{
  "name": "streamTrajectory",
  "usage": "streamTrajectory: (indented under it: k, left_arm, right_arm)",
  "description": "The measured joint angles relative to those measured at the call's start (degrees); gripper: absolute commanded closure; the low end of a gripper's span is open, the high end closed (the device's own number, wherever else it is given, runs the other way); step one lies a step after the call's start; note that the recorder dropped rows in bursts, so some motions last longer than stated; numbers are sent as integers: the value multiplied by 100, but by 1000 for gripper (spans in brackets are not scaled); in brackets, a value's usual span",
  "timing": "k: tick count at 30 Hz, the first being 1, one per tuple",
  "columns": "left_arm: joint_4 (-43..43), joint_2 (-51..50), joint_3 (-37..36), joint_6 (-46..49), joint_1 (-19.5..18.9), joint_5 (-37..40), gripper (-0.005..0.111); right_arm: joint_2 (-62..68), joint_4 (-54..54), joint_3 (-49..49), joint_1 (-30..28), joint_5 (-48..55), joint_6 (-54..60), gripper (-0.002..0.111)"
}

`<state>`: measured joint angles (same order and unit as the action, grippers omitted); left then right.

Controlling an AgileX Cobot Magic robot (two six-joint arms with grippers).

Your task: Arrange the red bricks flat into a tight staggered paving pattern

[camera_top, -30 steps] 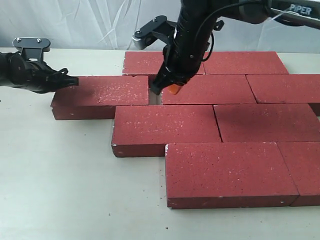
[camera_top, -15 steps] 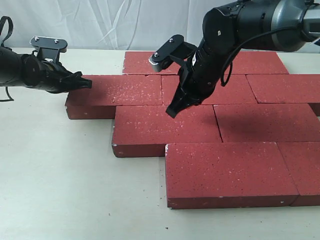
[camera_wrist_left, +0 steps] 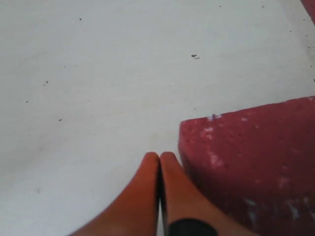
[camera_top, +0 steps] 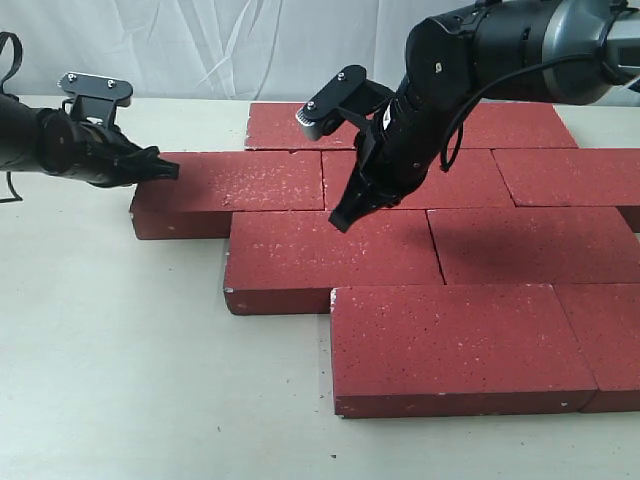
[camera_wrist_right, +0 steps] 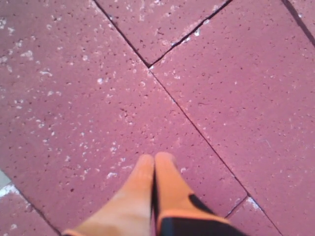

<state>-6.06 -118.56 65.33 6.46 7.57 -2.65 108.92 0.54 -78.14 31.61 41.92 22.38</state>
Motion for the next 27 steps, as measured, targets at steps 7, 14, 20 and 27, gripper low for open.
streamTrajectory:
  k: [7,14,20,27]
  left_arm:
    - [11,0,0,0,-189,-94,107]
    - [49,0,0,0,-201,185,107]
    - [49,0,54,0,-105,333,107]
    - [49,0,66,0,40,369,107]
  right_arm:
    - [0,10,63,0,-154,0,109]
    - [0,20,305,0,-391,0,109]
    - [0,20,305,0,-734,0,109]
    - [0,20,305,0,-772,0,109]
